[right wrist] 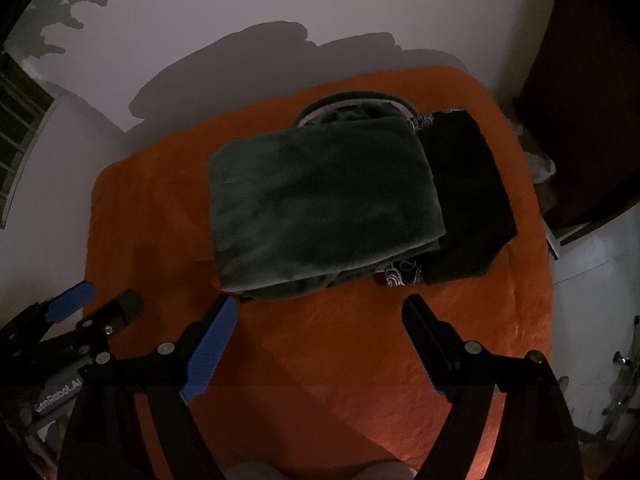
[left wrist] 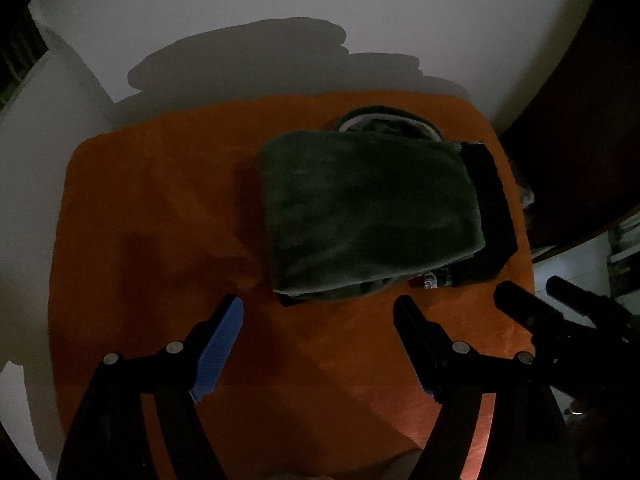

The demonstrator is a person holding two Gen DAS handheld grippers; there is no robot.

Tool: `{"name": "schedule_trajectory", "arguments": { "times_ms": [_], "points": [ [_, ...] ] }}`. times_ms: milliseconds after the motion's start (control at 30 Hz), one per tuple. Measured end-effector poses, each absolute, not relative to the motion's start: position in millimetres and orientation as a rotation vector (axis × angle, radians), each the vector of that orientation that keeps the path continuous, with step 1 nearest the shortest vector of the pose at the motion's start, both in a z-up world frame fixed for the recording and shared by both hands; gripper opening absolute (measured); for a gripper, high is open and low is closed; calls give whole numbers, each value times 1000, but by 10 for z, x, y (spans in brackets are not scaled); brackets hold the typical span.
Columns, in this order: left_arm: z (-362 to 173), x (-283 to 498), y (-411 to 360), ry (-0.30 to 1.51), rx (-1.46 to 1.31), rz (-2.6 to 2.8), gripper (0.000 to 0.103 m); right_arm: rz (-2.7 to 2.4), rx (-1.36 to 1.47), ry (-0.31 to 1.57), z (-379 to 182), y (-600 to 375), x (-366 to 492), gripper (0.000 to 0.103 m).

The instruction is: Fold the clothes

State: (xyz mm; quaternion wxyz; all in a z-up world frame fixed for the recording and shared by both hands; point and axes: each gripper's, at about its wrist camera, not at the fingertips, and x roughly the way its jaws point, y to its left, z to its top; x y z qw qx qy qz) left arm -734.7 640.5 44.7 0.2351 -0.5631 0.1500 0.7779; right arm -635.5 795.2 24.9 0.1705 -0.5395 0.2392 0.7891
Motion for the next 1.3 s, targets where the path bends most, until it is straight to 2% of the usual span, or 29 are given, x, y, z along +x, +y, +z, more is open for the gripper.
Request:
{"name": "schedule_trajectory", "arguments": {
  "times_ms": [1300],
  "points": [
    [538,-7440,6468,458,-1556,2127,80,2230,-1608,620,319,7897,-6546,84]
  ]
}}
